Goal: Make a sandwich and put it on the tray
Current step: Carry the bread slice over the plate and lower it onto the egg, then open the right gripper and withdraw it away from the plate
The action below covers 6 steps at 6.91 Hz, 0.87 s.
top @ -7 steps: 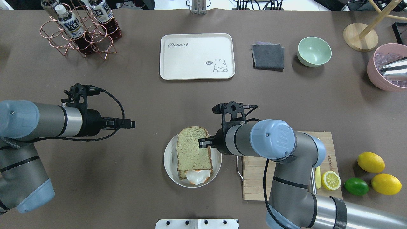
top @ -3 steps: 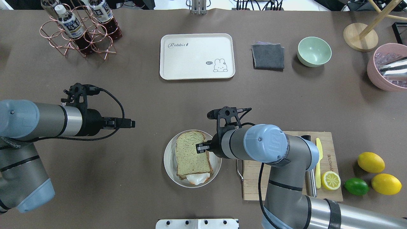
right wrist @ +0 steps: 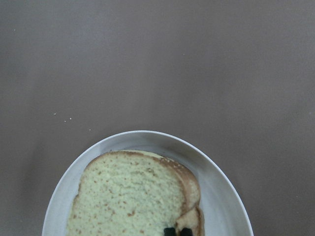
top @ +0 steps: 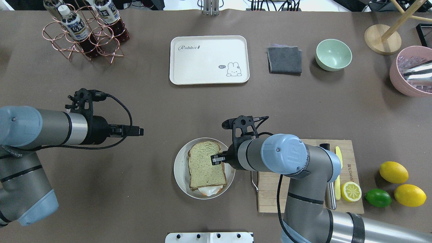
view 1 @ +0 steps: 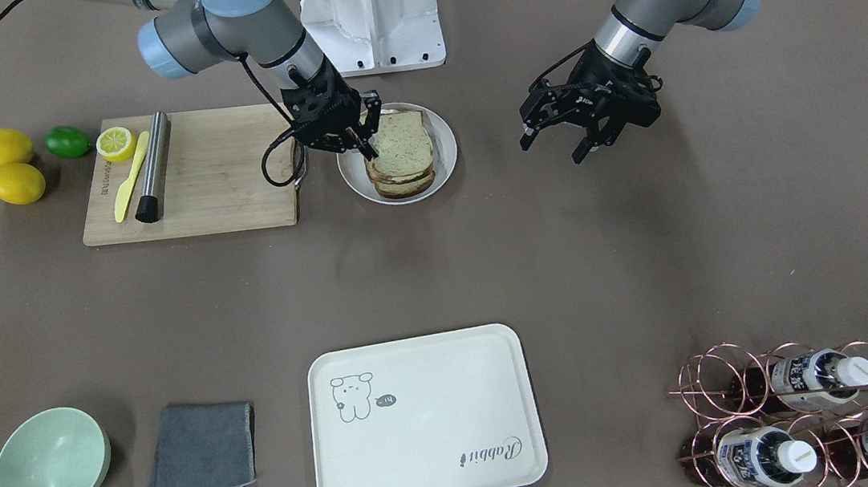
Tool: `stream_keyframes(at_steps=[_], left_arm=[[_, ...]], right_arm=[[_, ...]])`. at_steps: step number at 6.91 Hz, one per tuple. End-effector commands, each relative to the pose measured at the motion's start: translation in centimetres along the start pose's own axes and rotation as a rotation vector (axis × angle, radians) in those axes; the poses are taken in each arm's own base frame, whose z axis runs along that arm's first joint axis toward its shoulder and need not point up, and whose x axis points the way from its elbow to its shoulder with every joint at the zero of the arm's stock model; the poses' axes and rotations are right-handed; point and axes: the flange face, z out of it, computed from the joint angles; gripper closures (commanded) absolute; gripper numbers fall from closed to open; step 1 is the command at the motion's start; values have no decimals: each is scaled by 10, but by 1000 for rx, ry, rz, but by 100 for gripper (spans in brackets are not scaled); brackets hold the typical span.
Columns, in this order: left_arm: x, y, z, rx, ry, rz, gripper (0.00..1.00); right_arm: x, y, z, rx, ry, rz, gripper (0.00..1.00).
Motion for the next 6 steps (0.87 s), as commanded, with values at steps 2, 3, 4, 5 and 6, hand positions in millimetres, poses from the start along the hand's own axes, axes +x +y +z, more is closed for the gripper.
stream_keyframes(at_steps=[2,3,4,5,6], left_arm=[[2,0,0,-1,3,1,2],[1,0,0,1,3,3,1],[1,-1,0,22,-5,3,1],[3,-2,-1,25,-3,3,1],[12,2,3,13,8,7,1]], right_arm=[[0,-7,-12,24,-4,18,0],[4,-14,-18,34,-3,36,0],[29,-18,-34,42,12,101,0],[62,-35,-55,23,87,143,0],[92,-67,-74,-1,196,208,0]])
